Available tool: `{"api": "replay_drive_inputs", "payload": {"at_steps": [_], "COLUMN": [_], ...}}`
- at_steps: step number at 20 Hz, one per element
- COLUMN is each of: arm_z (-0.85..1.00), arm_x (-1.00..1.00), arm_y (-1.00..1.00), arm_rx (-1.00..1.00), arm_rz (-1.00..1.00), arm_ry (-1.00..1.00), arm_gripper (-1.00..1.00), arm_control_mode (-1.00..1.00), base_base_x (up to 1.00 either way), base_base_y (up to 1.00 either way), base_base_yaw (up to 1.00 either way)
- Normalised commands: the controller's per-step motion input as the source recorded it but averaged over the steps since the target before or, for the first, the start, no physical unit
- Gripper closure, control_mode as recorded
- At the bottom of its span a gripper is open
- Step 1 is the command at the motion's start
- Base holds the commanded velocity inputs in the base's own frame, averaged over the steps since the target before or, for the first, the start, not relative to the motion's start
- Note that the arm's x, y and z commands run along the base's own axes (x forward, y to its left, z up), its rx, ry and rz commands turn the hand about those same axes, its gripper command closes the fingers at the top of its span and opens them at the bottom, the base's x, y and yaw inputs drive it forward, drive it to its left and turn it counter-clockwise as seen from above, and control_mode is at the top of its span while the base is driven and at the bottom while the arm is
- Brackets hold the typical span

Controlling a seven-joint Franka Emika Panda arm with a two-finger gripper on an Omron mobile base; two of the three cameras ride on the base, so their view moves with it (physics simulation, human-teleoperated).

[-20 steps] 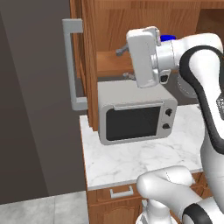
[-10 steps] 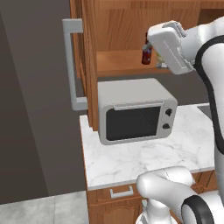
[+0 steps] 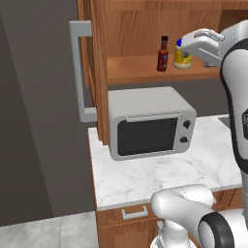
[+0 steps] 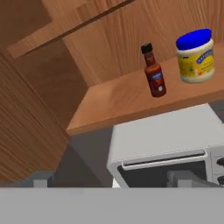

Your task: Move the condiment bottle and mayonnaise from the cabinet to the dining counter.

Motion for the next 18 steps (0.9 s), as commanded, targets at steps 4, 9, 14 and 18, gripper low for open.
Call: {"api": "replay_drive_inputs", "payload": {"at_steps": [4, 9, 14, 18], "arm_z": [0.00, 0.00, -0.07, -0.09], "arm_x": [0.00, 0.00, 0.10, 0.26], "arm_y": [-0.25, 0.00, 0.00, 0.00], "arm_rx": [-0.26, -0.28, -0.20, -0.03], "arm_rz": [-0.12, -0.12, -0.13, -0.11], "arm_ry": [-0.12, -0.10, -0.02, 0.00], "arm_gripper": [-1.00, -1.00, -1.00, -1.00], "arm_control_mode": [-1.00, -1.00, -1.00, -1.00], "base_base_x": [0.00, 0.00, 0.00, 0.00], "base_base_y": [0.00, 0.00, 0.00, 0.00], "base_base_yaw": [0.00, 0.00, 0.00, 0.00]}}
